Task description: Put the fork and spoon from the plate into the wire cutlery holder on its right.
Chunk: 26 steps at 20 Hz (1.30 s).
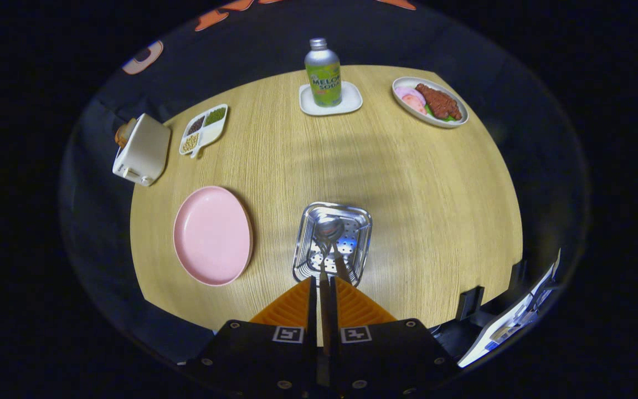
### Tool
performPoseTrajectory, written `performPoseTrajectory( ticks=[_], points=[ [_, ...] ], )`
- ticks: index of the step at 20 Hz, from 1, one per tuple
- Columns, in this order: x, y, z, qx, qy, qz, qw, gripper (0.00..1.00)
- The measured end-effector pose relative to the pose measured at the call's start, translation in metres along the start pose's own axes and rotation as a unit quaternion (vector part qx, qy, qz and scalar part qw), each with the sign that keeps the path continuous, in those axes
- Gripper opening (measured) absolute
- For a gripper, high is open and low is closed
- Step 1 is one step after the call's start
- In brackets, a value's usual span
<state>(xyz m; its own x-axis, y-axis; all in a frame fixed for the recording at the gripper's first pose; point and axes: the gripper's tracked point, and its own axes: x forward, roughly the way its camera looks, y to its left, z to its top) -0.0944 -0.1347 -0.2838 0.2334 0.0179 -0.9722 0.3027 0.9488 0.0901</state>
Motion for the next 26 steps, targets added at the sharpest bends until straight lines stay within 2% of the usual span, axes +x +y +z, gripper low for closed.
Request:
performPoseTrajectory(
  ticks=[2, 4, 6, 7, 8, 12, 13, 15, 17, 20, 23, 26],
  points=[
    [-0.015, 0.009, 0.034, 0.014, -0.087, 0.02, 0.996, 0.09],
    [-0.035, 0.01, 0.06, 0.011, -0.167, 0.029, 0.986, 0.09],
    [-0.057, 0.013, 0.083, 0.0, -0.245, 0.034, 0.969, 0.12],
    [-0.067, 0.015, 0.091, -0.007, -0.277, 0.036, 0.96, 0.2],
    [-0.077, 0.019, 0.099, -0.013, -0.309, 0.039, 0.95, 0.21],
    [-0.116, 0.028, 0.126, -0.038, -0.439, 0.018, 0.898, 0.61],
    [-0.125, 0.028, 0.13, -0.044, -0.463, 0.007, 0.885, 0.74],
    [-0.138, 0.034, 0.132, -0.046, -0.493, -0.003, 0.869, 0.89],
    [-0.145, 0.039, 0.134, -0.038, -0.51, -0.008, 0.859, 0.95],
    [-0.153, 0.038, 0.142, -0.028, -0.542, -0.024, 0.84, 0.96],
    [-0.153, 0.043, 0.143, -0.028, -0.552, -0.033, 0.833, 0.96],
    [-0.148, 0.055, 0.142, -0.032, -0.55, -0.03, 0.834, 0.96]
  ],
)
